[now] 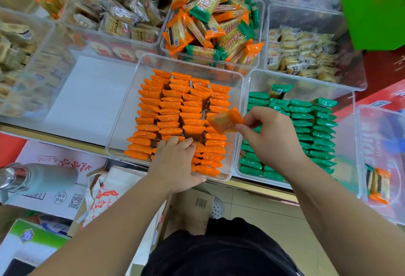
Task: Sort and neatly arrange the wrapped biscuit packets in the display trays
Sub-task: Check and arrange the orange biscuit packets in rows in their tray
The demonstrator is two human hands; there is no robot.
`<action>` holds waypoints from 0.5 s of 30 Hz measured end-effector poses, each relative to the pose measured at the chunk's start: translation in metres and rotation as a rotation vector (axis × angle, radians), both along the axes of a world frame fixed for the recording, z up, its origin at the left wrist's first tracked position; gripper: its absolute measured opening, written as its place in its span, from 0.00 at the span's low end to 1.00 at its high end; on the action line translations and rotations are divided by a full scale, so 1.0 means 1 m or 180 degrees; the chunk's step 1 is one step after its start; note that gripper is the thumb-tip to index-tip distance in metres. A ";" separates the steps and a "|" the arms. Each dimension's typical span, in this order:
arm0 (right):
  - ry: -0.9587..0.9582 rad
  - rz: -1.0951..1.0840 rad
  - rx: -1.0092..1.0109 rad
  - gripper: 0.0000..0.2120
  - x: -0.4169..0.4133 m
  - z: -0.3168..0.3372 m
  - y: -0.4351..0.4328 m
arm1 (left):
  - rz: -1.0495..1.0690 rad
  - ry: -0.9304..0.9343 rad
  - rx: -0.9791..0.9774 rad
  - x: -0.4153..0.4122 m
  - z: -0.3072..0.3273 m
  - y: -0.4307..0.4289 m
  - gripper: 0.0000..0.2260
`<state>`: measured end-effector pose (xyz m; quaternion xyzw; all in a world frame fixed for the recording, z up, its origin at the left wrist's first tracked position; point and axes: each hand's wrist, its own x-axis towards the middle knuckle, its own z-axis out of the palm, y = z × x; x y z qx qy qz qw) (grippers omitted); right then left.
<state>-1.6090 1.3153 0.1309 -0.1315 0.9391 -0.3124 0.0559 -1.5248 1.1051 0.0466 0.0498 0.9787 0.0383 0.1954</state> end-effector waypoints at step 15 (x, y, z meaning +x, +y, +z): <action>-0.1500 -0.0919 -0.1941 0.07 0.058 0.015 0.035 | 0.0188 -0.0180 0.0147 0.021 0.044 0.007 0.34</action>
